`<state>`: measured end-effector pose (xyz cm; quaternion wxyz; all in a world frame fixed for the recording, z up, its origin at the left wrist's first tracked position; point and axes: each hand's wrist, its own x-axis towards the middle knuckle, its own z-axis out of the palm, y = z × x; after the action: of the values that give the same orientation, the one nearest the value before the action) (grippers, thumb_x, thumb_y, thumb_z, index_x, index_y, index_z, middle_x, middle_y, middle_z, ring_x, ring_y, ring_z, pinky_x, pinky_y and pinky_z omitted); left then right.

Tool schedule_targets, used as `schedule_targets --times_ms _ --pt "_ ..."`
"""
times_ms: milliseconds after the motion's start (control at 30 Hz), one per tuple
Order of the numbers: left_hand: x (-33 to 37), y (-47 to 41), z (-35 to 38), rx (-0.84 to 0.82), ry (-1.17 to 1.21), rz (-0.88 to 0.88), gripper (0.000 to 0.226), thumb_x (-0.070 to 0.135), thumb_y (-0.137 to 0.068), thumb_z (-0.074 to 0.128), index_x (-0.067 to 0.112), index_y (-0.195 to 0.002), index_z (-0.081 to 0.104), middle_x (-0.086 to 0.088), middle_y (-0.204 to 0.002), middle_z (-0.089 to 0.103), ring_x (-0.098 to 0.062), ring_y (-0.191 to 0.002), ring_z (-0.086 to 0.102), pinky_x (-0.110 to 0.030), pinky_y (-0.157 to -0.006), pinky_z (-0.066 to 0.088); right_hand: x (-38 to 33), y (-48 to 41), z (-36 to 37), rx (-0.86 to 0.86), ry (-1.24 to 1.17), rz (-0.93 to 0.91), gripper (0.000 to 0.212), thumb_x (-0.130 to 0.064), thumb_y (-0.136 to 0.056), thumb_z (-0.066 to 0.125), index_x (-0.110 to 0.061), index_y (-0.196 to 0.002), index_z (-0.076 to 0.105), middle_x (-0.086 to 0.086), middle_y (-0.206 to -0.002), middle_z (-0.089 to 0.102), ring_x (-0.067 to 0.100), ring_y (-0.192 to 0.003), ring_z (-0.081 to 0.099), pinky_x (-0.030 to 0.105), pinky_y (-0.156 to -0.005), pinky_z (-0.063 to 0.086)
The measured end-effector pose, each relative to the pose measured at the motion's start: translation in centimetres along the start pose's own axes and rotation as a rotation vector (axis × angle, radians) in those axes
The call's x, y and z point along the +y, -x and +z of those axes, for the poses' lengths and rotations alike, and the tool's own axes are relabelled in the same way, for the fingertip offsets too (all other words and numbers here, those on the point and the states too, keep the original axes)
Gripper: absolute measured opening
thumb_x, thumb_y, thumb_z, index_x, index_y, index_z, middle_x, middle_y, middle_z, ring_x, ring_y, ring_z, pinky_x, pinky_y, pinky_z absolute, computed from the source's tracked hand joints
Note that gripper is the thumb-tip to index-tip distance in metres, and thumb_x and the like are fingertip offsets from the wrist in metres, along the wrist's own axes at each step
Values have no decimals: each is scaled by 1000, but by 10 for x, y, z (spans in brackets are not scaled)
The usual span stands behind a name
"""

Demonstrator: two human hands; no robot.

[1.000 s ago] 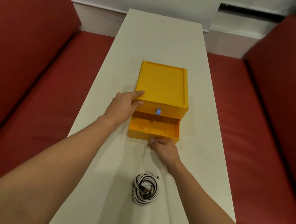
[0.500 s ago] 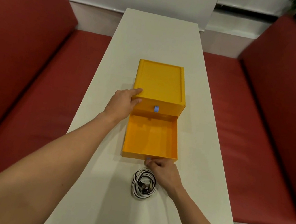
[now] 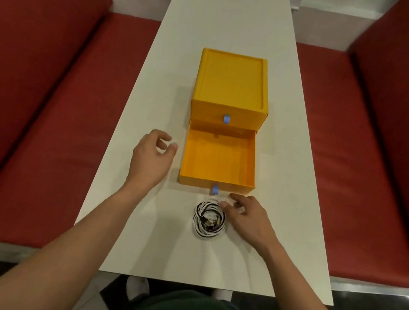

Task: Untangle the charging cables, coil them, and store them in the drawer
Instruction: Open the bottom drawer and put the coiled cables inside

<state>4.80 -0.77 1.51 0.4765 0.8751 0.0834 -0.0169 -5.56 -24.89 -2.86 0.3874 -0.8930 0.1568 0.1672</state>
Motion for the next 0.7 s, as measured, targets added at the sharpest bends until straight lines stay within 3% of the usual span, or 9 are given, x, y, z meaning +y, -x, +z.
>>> schedule_targets --times_ms 100,200,333,400,467,567,633,700 --pt "-25 47 5 -173 132 -250 10 32 -97 68 23 -102 67 1 -98 66 -24 -83 69 -50 -76 63 2 7 6 -45 15 0 63 -60 -95 60 -22 -145 57 -2 -120 58 17 -101 61 33 -91 48" --pt "-38 76 20 -366 148 -366 25 34 -94 73 20 -115 68 -3 -98 66 -23 -83 69 -50 -76 65 2 11 11 -37 2 -4 51 -54 -100 55 -17 -135 65 2 -113 59 27 -92 70 45 -94 55" --pt "-43 90 40 -483 89 -321 61 37 -86 82 30 -141 58 -2 -115 61 -24 -97 71 -37 -73 65 0 14 16 -44 1 -17 42 -48 -100 51 -11 -104 69 8 -93 69 26 -81 70 47 -84 57" --pt "-41 90 46 -498 35 -272 71 34 -81 86 32 -146 55 0 -117 59 -25 -100 69 -39 -78 65 -2 17 17 -50 14 -22 35 -41 -102 53 -11 -101 71 8 -81 74 23 -75 71 42 -82 56" --pt "-40 90 51 -510 -35 -216 75 33 -77 88 28 -145 57 0 -117 60 -26 -102 69 -45 -87 62 -4 18 17 -20 -16 7 30 -31 -103 57 -6 -110 71 10 -86 76 22 -74 74 41 -85 56" --pt "-43 88 55 -494 -72 -189 72 34 -70 88 26 -137 66 -1 -113 64 -27 -99 71 -47 -91 60 -4 19 22 18 -71 40 30 -32 -100 63 -12 -121 71 5 -101 70 26 -79 76 48 -89 59" --pt "-44 88 55 -469 -101 -166 66 31 -73 89 26 -135 67 -1 -113 66 -22 -99 70 -39 -93 58 -3 17 24 29 -69 45 30 -38 -96 65 -18 -117 73 3 -108 67 28 -85 75 49 -88 60" --pt "-43 91 56 -448 -124 -136 62 28 -77 87 25 -136 66 -1 -114 67 -15 -103 64 -26 -90 49 -2 15 24 32 -75 59 22 -37 -95 66 -20 -106 75 0 -97 71 26 -79 75 49 -84 61"
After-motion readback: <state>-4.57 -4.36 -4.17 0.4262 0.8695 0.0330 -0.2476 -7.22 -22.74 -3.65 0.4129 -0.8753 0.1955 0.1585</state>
